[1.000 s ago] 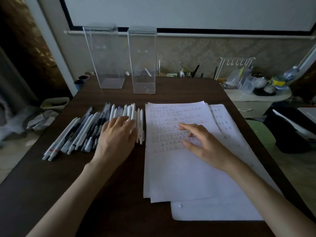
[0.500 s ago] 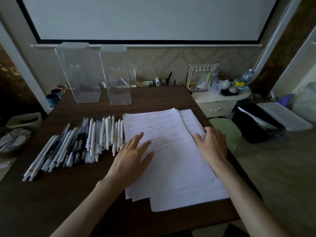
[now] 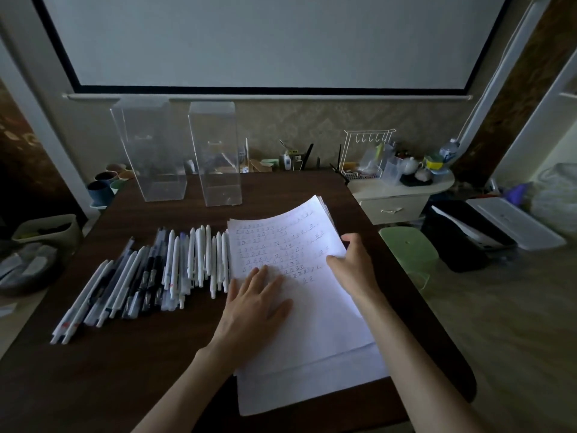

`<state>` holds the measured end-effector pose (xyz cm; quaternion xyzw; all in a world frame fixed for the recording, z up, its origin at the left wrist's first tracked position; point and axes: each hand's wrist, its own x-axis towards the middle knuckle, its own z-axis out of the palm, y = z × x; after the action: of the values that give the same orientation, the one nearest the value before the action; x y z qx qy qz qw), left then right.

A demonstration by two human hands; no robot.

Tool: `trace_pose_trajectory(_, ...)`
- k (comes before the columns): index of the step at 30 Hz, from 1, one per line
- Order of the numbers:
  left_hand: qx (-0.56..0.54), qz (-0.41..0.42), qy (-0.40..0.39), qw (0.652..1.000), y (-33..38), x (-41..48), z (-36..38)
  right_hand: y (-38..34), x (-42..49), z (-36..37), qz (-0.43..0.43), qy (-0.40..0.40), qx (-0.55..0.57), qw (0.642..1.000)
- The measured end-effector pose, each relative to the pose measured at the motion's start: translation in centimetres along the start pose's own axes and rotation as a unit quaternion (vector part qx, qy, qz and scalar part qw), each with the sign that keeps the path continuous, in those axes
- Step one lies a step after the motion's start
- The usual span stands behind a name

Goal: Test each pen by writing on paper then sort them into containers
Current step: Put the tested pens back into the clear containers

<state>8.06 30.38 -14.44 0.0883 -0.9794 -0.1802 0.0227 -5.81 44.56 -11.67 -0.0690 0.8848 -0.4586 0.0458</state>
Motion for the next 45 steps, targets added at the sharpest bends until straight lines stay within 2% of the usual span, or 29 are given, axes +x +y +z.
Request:
trace_pose_trajectory(4,-0.003,-0.009,0.001,1.0,0.2,0.1,-0.1,0.2,0.6,-0.5,0.031,-0.058,0.074,0.995)
trace_pose_trajectory(7,-0.018,0.005,0.017,1.0,-0.1,0.4,-0.2,0.8,0.7,-0.5,0.023,-0.041,0.091,0.995)
trace_pose_trajectory(11,-0.036,-0.002,0.007,0.999,-0.4,2.2,0.0,1.3,3.6,-1.7,-0.023,0.074,0.011,0.997)
trace_pose_trajectory(13,-0.03,0.005,0.007,1.0,-0.2,3.9,0.0,1.2,6.2,-2.1,-0.027,0.094,-0.01,0.995)
trace_pose_trajectory(20,0.032,-0.007,0.018,0.999,0.0,11.8,-0.6,-0.9,15.2,-0.2,-0.05,0.059,-0.076,0.994)
trace_pose_trajectory(23,0.068,-0.016,0.006,0.998,-0.8,13.6,-0.4,-1.3,17.9,1.1,-0.067,0.015,-0.098,0.993)
trace_pose_trajectory(25,0.067,-0.025,-0.009,0.997,-1.4,14.1,-0.2,-0.9,18.8,1.8,-0.069,-0.006,-0.17,0.983)
trace_pose_trajectory(28,0.031,-0.015,-0.017,0.999,-2.0,14.0,-0.8,-1.0,19.2,2.0,-0.096,0.043,-0.359,0.928)
trace_pose_trajectory(30,-0.001,-0.027,0.046,0.999,-3.2,13.8,-2.4,-2.5,18.9,2.3,-0.15,0.033,-0.375,0.914)
trace_pose_trajectory(31,-0.02,-0.044,0.096,0.994,-4.0,13.8,-3.6,-3.7,18.5,2.6,-0.17,-0.002,-0.326,0.93)
trace_pose_trajectory(33,-0.058,-0.085,0.19,0.976,-6.0,13.3,-6.0,-7.0,17.2,4.1,-0.17,-0.115,-0.136,0.969)
trace_pose_trajectory(34,-0.073,-0.108,0.228,0.965,-7.0,12.9,-7.2,-8.5,16.3,5.2,-0.174,-0.168,-0.053,0.969)
trace_pose_trajectory(36,-0.092,-0.162,0.289,0.939,-9.0,12.0,-9.2,-11.5,15.0,7.8,-0.199,-0.221,0.022,0.954)
trace_pose_trajectory(40,-0.133,-0.277,0.408,0.86,-14.6,11.4,-12.4,-16.0,14.2,12.6,-0.19,-0.224,0.091,0.952)
trace_pose_trajectory(42,-0.163,-0.279,0.416,0.85,-17.2,12.1,-13.2,-16.6,14.1,14.5,-0.174,-0.198,0.136,0.955)
trace_pose_trajectory(45,-0.295,-0.258,0.402,0.827,-19.3,13.8,-13.4,-16.3,13.3,17.0,-0.179,-0.17,0.169,0.954)
